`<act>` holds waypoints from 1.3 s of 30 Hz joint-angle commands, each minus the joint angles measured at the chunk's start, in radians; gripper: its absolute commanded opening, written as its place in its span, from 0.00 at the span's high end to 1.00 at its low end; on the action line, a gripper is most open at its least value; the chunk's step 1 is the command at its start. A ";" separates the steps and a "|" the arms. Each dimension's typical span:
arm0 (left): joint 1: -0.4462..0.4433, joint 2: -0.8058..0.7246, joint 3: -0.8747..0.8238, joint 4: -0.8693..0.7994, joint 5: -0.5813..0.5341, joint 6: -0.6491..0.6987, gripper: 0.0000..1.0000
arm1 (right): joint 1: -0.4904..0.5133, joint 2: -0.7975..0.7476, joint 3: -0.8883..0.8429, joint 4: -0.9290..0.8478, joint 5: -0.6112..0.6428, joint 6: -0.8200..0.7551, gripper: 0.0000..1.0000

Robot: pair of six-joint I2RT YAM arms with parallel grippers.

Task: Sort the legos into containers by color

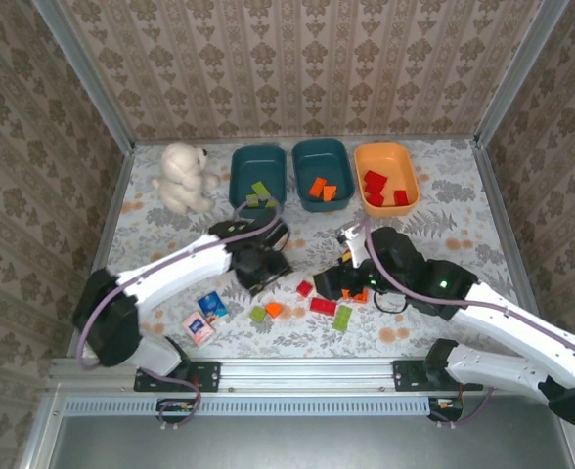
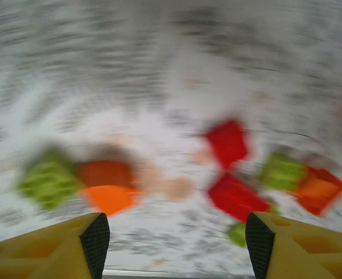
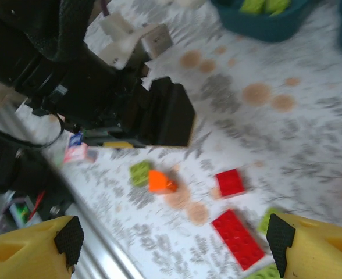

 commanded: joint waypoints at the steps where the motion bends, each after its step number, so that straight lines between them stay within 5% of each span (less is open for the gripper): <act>1: -0.110 0.166 0.173 -0.126 0.033 0.325 0.35 | -0.034 -0.111 0.103 -0.073 0.229 0.039 0.10; 7: -0.249 0.282 0.229 -0.132 0.061 0.323 0.35 | -0.114 -0.124 0.337 -0.234 0.290 0.034 0.09; 16: -0.376 0.491 0.377 -0.119 0.043 0.287 0.32 | -0.160 -0.180 0.418 -0.279 0.317 0.072 0.06; 39: -0.411 0.717 0.556 -0.270 -0.115 0.317 0.48 | -0.162 -0.237 0.378 -0.313 0.265 0.163 0.07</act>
